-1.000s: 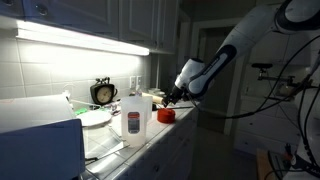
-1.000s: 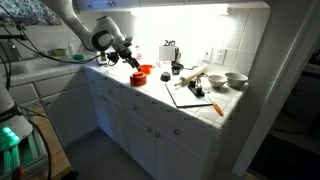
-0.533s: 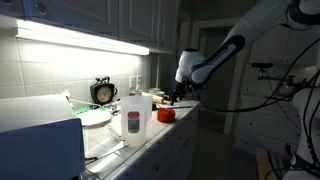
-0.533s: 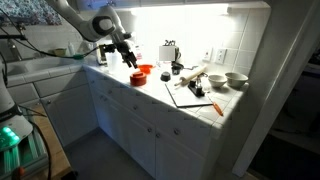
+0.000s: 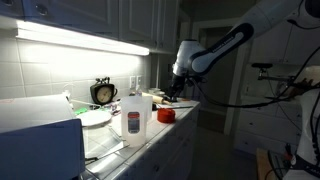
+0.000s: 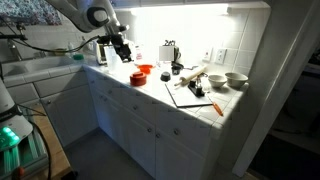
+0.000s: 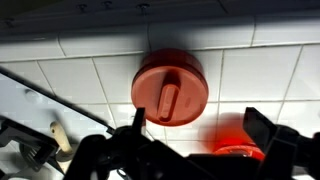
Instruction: Remove the lid from the jug
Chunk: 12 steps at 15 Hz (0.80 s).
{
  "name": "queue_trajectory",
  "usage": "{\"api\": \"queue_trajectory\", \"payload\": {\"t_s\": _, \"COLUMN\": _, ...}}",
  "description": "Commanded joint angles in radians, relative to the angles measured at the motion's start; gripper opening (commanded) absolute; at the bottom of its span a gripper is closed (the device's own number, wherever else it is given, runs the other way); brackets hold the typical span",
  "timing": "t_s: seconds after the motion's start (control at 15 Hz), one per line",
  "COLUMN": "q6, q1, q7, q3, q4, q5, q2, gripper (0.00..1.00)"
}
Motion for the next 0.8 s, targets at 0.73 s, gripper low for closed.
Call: {"api": "queue_trajectory", "payload": {"t_s": 0.73, "q6": -0.058, "q1": -0.081, "q7": -0.219, "q3": 0.148, "q4": -0.004, "q5": 0.252, "q2": -0.071, "gripper": 1.00}}
